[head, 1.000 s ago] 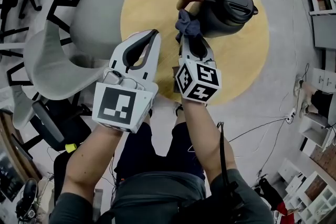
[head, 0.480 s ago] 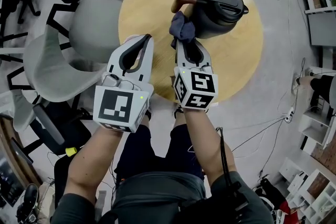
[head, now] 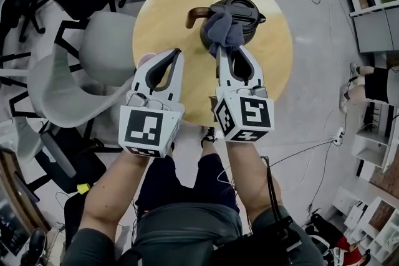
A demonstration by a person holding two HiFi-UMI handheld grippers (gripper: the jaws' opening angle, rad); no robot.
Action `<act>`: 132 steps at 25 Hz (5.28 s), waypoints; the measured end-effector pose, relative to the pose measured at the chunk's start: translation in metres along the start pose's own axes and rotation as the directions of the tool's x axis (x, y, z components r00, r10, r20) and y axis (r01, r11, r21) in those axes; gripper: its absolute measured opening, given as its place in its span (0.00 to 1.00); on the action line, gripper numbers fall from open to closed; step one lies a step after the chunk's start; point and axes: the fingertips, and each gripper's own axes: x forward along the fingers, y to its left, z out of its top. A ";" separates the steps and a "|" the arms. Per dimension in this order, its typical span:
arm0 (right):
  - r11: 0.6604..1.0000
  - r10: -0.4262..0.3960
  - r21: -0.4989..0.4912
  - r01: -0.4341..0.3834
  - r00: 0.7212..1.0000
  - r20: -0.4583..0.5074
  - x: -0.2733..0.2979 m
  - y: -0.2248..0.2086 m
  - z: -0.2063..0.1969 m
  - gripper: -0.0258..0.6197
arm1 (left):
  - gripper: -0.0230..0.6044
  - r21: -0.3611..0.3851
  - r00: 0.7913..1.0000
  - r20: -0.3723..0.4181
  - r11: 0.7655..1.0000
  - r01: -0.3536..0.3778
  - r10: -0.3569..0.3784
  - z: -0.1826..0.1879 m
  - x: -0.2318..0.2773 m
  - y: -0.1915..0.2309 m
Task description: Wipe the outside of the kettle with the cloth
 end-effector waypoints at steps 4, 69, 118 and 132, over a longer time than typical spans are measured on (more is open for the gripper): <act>1.000 -0.010 0.004 0.011 1.000 -0.021 0.001 -0.011 -0.009 0.17 | 0.05 0.006 1.000 0.008 1.000 0.005 -0.005 0.006 0.006 -0.008; 0.975 0.215 -0.039 -0.219 0.974 -0.076 0.013 -0.101 -0.103 0.17 | 0.05 -0.024 0.988 -0.110 0.994 -0.107 0.104 -0.051 0.071 -0.073; 0.964 0.257 -0.002 -0.266 0.935 -0.245 0.045 -0.138 -0.130 0.17 | 0.05 -0.038 0.987 -0.146 0.996 -0.078 0.072 -0.038 0.092 -0.080; 0.963 0.254 0.006 -0.269 0.905 -0.340 0.045 -0.146 -0.137 0.17 | 0.05 -0.065 0.988 -0.142 0.995 -0.073 0.063 -0.042 0.086 -0.074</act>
